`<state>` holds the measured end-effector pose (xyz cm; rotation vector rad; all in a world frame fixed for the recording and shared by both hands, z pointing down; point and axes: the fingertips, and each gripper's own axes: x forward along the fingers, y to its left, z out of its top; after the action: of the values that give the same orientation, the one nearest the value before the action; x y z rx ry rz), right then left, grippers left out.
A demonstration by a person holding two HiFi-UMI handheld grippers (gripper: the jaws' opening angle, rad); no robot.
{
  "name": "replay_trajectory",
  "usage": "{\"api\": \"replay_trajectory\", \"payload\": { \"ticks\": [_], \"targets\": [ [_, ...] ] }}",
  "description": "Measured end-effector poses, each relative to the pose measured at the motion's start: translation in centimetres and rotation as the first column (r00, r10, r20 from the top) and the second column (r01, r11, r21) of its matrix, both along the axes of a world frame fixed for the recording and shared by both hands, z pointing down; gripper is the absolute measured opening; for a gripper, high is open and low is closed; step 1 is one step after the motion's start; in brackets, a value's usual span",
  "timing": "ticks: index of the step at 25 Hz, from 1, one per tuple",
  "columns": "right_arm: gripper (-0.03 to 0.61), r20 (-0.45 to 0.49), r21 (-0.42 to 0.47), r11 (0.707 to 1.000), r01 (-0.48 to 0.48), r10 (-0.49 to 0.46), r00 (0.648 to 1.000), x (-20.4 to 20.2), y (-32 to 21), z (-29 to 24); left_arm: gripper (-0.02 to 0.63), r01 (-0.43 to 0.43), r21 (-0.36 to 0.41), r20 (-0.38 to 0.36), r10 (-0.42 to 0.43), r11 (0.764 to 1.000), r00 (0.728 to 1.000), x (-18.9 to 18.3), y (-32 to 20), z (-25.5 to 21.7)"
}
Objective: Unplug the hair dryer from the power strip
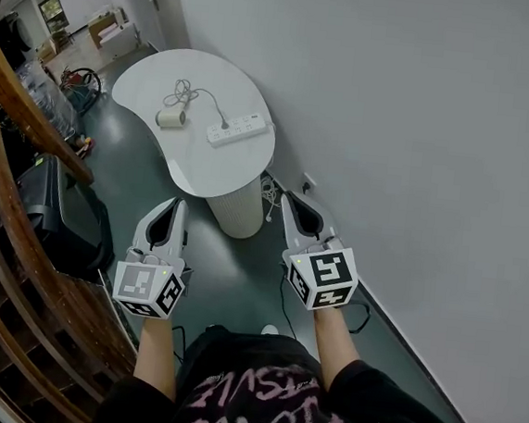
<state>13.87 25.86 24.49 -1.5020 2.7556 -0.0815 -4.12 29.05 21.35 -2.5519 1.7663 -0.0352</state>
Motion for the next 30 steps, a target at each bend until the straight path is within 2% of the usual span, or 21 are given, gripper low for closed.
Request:
{"api": "replay_trajectory", "payload": {
  "ticks": [15, 22, 30],
  "targets": [
    [0.011, -0.006, 0.013, 0.999, 0.040, -0.040, 0.999, -2.0, -3.1, 0.5, 0.002, 0.020, 0.014, -0.003, -0.020, 1.000, 1.000, -1.6, -2.5, 0.7],
    [0.011, -0.025, 0.001, 1.000, 0.002, -0.002, 1.000, -2.5, -5.6, 0.3, 0.002, 0.039, 0.003, -0.054, -0.039, 0.999, 0.998, -4.2, -4.7, 1.2],
    [0.011, -0.029, -0.032, 0.999, -0.038, 0.037, 0.999, -2.4, -7.6, 1.5, 0.000, 0.013, -0.030, -0.058, -0.014, 0.999, 0.998, -4.6, -6.9, 2.7]
  ]
}}
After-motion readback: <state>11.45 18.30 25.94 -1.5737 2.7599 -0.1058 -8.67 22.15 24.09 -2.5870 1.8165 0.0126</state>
